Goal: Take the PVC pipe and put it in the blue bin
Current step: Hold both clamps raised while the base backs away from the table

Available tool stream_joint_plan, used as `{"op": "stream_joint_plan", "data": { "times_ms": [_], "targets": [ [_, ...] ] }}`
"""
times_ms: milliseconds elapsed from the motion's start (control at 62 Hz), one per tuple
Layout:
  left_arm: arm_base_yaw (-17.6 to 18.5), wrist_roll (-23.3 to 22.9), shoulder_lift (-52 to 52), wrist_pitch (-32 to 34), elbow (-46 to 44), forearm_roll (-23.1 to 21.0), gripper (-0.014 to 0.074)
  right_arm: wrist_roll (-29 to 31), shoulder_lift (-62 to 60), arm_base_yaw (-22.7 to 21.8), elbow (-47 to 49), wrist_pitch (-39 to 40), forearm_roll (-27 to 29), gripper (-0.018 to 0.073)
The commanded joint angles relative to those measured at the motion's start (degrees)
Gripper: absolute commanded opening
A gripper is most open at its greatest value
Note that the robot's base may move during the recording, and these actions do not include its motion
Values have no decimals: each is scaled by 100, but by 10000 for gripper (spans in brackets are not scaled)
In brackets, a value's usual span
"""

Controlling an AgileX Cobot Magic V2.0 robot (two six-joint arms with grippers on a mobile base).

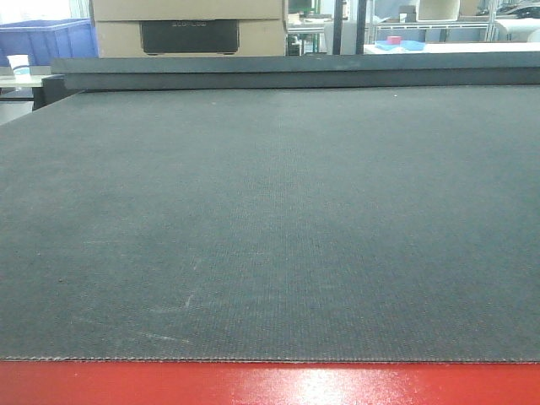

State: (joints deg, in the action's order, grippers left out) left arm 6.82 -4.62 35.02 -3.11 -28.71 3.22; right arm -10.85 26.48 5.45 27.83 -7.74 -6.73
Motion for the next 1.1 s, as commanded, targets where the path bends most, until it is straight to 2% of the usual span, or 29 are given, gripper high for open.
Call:
{"op": "stream_joint_plan", "data": {
  "times_ms": [0, 161, 403, 516, 775, 952, 1081],
  "targets": [
    [20, -16, -55, 170, -3, -46, -111, 261, -302, -13, -5, -178, -122, -162],
    [20, -16, -55, 279, -3, -46, -111, 340, -730, 76, -5, -515, -50, -162],
    [20, -16, -94, 276, -3, -141, -111, 340, -1119, 777, -5, -691, -50, -162],
    [20, -16, -185, 311, -3, -154, -111, 340, -1129, 958, -5, -748, -50, -162],
    [20, -16, -601, 400, -3, -154, -111, 340, -1129, 982, -5, -725, -50, -162],
    [20, -16, -1018, -196, -3, -154, -111, 340, -1129, 982, -5, -725, -50, -162],
    [20, -16, -1280, -203, -3, -154, -111, 340, -1129, 982, -5, -725, -50, -162]
  ]
}}
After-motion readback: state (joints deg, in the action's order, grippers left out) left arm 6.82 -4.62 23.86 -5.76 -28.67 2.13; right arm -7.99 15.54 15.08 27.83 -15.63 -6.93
